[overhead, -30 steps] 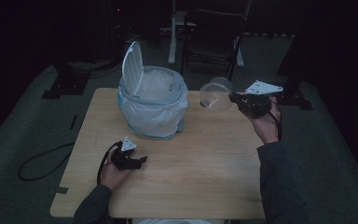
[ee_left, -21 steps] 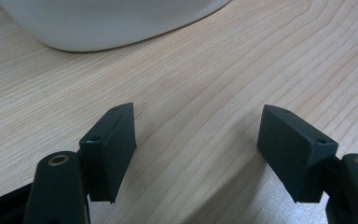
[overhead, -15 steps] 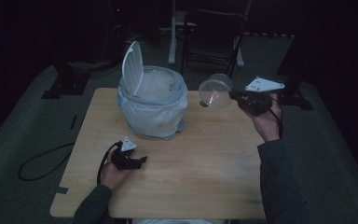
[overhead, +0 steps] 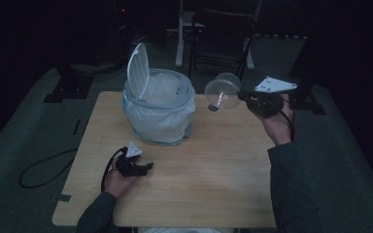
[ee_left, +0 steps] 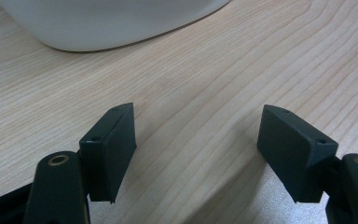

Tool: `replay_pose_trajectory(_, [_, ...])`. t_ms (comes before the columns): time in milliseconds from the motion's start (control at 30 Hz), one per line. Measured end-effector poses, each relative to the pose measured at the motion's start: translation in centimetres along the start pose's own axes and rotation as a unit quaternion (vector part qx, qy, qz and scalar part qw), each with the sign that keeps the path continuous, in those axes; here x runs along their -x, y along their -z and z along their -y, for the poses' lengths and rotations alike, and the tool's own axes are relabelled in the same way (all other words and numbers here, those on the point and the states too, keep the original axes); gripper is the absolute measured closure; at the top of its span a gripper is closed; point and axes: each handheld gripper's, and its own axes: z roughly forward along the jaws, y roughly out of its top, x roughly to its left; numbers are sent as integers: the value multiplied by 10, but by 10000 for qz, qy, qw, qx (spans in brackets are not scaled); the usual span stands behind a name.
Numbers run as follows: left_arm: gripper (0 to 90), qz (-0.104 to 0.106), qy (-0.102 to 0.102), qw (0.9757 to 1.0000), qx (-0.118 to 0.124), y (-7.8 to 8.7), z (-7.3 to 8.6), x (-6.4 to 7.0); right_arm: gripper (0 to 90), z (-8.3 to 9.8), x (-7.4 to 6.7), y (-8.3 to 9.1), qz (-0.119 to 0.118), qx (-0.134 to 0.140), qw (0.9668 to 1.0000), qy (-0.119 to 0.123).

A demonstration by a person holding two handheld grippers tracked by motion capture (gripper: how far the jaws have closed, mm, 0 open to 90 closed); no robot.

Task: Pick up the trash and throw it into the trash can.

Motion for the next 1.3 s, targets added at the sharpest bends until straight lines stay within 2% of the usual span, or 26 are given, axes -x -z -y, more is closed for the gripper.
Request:
replay_pose_trajectory(533, [288, -2, 0, 10000, -2, 0, 0, 0, 834, -21, -4, 1, -37, 117, 9998, 166])
replay_pose_trajectory(1300, [288, -1, -3, 10000, -4, 0, 0, 0, 833, -51, -9, -6, -152, 369, 9990, 214])
